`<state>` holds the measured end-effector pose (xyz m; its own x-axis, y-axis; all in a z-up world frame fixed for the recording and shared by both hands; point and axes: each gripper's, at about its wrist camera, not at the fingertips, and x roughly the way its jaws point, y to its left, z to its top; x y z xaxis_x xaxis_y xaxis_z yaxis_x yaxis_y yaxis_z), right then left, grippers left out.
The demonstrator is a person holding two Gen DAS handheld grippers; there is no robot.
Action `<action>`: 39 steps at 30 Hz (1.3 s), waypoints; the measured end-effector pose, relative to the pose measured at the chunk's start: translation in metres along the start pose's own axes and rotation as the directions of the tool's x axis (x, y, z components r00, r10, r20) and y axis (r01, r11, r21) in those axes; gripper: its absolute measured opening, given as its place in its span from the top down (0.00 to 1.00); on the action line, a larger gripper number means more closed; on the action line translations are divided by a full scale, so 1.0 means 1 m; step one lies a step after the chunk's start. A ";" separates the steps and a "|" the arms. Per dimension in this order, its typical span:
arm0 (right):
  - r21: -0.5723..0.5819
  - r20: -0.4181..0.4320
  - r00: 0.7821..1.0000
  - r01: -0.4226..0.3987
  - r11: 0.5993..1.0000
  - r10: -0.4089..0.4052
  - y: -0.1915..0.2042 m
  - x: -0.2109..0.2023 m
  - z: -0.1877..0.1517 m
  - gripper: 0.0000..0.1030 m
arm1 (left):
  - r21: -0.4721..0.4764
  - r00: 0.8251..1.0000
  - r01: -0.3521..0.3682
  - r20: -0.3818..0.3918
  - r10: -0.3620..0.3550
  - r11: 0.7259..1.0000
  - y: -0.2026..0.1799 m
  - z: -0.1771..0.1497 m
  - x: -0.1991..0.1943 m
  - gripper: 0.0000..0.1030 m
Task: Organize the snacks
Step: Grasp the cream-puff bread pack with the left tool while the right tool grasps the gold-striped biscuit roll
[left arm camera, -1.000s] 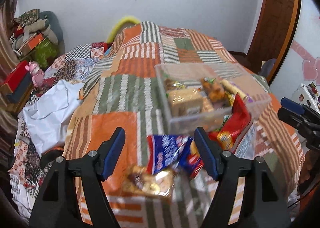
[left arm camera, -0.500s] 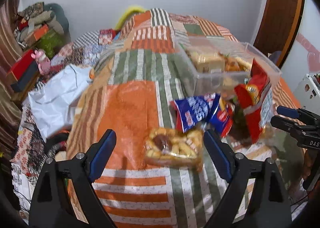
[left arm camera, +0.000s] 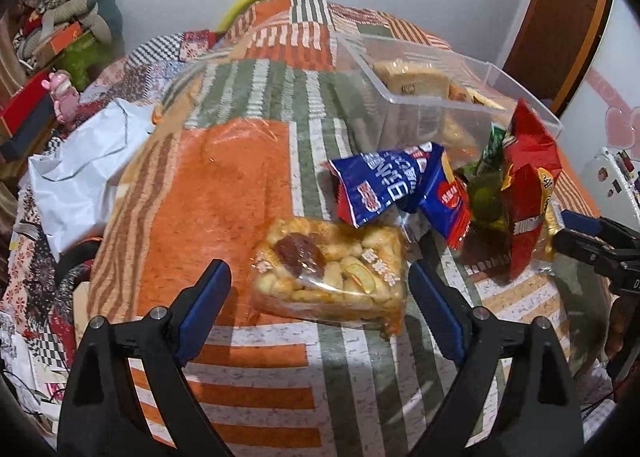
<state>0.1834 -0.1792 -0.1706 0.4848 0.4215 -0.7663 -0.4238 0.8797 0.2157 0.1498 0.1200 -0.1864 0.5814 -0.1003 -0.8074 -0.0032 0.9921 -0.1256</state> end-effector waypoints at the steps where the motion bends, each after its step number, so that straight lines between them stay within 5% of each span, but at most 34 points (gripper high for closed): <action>1: 0.003 -0.001 1.000 0.005 1.000 -0.005 -0.002 -0.003 -0.002 0.22 | -0.001 1.000 0.001 -0.006 -0.001 1.000 -0.001 0.000 0.003 0.12; 7: -0.004 0.003 0.998 0.067 0.998 -0.067 -0.013 -0.019 -0.010 0.22 | -0.019 1.000 -0.008 -0.024 0.008 1.000 0.000 -0.003 0.019 0.12; 11: 0.012 0.011 0.996 0.089 0.996 -0.089 -0.017 -0.024 -0.010 0.22 | -0.042 1.000 0.003 0.007 -0.002 0.999 0.004 -0.005 0.021 0.21; 17: 0.063 0.002 1.000 -0.015 0.998 0.014 -0.019 -0.023 -0.001 0.22 | -0.035 0.999 -0.009 0.031 0.010 0.999 0.001 -0.013 0.012 0.27; 25: -0.012 0.004 0.996 0.092 0.996 -0.092 -0.006 0.007 0.015 0.23 | -0.025 0.998 -0.041 0.054 0.042 0.999 0.001 -0.022 -0.006 0.27; 36: -0.001 -0.028 0.994 0.103 0.995 -0.103 -0.023 0.000 0.008 0.57 | -0.052 0.994 -0.030 0.102 0.035 0.998 0.005 -0.023 -0.032 0.27; 39: -0.010 -0.035 0.994 0.105 0.994 -0.105 -0.024 -0.003 0.008 0.59 | -0.060 0.993 -0.022 0.112 0.029 0.998 0.006 -0.021 -0.037 0.27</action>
<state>0.1984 -0.1999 -0.1690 0.4998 0.3187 -0.8054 -0.3779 0.9169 0.1284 0.1115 0.1279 -0.1691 0.6685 -0.0624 -0.7411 -0.0651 0.9877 -0.1419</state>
